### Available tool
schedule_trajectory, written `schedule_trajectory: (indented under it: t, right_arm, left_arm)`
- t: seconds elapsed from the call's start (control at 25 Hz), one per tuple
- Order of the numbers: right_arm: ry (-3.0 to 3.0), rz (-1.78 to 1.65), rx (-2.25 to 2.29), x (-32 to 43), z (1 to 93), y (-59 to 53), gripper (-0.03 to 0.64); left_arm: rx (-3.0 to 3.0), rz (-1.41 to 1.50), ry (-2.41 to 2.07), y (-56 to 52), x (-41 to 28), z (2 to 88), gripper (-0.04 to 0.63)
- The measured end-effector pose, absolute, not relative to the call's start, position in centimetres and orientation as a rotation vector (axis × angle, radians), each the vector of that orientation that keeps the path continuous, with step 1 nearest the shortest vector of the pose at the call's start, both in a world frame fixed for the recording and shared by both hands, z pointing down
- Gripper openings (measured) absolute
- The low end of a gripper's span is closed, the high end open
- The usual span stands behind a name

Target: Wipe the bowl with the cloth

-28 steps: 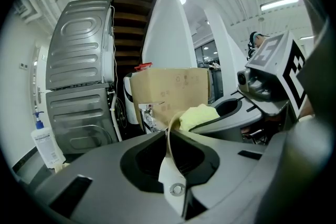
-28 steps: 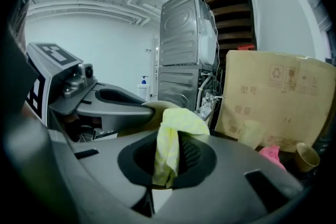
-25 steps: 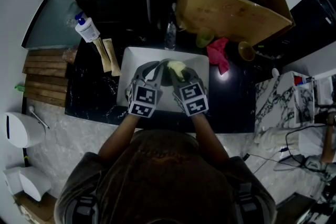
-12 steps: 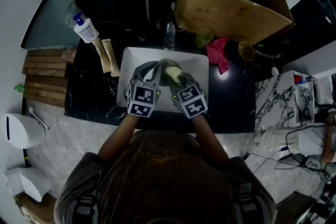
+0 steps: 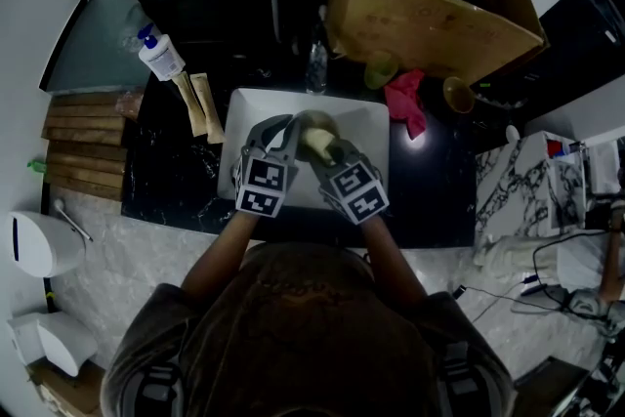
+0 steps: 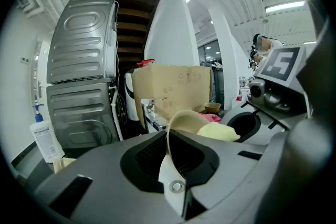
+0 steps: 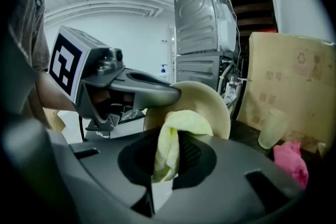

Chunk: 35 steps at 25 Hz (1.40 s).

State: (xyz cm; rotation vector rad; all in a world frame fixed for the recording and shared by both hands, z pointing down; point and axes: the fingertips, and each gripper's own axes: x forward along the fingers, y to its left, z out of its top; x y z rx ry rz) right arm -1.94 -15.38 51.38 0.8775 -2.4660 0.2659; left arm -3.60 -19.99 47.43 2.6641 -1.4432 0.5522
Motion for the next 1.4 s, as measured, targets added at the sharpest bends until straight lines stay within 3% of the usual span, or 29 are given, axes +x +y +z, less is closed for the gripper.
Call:
schedule_trajectory:
  t: [0.88, 1.4]
  right_arm:
    - [-2.430, 0.115, 1.149, 0.1, 48.2, -17.7, 0.018]
    - [-2.343, 0.212, 1.139, 1.7, 50.6, -17.3, 0.018]
  left_arm:
    - [2.707, 0.588, -1.349, -18.3, -1.7, 48.1, 0.031]
    - [2.706, 0.561, -1.393, -18.7, -1.8, 47.4, 0.043]
